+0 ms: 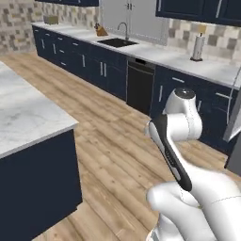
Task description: Open the fridge, remove the mango, onion, and fish, and place them on any counter.
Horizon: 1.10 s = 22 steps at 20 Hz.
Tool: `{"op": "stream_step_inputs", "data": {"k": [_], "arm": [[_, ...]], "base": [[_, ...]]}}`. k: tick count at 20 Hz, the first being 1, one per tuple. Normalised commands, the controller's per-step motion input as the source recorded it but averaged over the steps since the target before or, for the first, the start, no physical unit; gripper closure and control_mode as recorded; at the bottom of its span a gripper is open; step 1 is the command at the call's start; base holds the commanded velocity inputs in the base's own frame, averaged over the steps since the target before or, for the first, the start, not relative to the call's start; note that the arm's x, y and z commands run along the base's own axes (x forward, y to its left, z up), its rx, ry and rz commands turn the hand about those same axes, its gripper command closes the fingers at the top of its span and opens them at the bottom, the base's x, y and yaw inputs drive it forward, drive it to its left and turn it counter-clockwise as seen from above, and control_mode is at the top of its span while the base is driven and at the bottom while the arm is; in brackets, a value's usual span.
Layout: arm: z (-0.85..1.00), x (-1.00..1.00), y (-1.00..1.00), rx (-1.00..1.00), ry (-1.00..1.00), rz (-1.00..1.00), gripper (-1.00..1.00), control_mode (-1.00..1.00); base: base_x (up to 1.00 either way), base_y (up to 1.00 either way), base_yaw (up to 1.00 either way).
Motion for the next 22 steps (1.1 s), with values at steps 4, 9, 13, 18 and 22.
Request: {"op": "stream_step_inputs", "data": {"k": [4, 9, 13, 18, 22], "arm": [[0.0, 0.0, 0.0, 0.0, 0.0, 0.0, 1.0, 1.0], [0.0, 0.0, 0.0, 0.0, 0.0, 0.0, 1.0, 1.0], [0.0, 0.0, 0.0, 0.0, 0.0, 0.0, 1.0, 1.0], [0.0, 0.0, 0.0, 0.0, 0.0, 0.0, 1.0, 1.0], [0.0, 0.0, 0.0, 0.0, 0.0, 0.0, 1.0, 1.0]], "base": [[0.23, 0.85, 0.51], [0.69, 0.6, 0.5], [0.61, 0.5, 0.48], [0.62, 0.32, 0.39], [0.89, 0.34, 0.15]]}}
